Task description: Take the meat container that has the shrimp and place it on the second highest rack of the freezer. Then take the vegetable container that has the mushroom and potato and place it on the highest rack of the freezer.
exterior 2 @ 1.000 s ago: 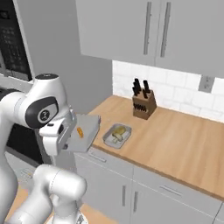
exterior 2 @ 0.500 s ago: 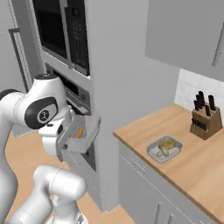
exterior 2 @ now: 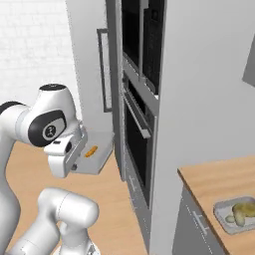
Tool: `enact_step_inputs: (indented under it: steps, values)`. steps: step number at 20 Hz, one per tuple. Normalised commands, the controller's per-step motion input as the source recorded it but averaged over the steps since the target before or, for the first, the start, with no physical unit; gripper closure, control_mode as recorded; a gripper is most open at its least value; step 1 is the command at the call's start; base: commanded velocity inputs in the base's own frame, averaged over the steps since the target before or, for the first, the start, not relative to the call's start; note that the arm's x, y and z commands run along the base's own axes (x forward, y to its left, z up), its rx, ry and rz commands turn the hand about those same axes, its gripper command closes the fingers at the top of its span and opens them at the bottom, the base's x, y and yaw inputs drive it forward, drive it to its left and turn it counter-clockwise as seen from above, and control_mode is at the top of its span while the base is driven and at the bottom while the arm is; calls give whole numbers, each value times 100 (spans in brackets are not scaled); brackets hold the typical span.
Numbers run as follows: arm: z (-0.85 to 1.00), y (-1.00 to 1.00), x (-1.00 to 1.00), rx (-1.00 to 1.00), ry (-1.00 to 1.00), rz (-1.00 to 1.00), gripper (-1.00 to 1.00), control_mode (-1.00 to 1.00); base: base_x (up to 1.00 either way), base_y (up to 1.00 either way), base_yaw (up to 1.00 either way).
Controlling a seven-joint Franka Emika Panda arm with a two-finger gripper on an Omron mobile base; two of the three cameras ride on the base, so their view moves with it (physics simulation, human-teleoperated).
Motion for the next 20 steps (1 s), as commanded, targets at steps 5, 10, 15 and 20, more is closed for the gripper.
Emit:
enact_step_inputs:
  steps: [5,10,15,20]
  values:
    - [0,0,0,0,0,0,100,100,22,8,54]
    - [0,0,0,0,0,0,100,100,65,23,32]
    - [0,0,0,0,0,0,100,100,84,41,24]
    - [0,0,0,0,0,0,100,100,79,39,17]
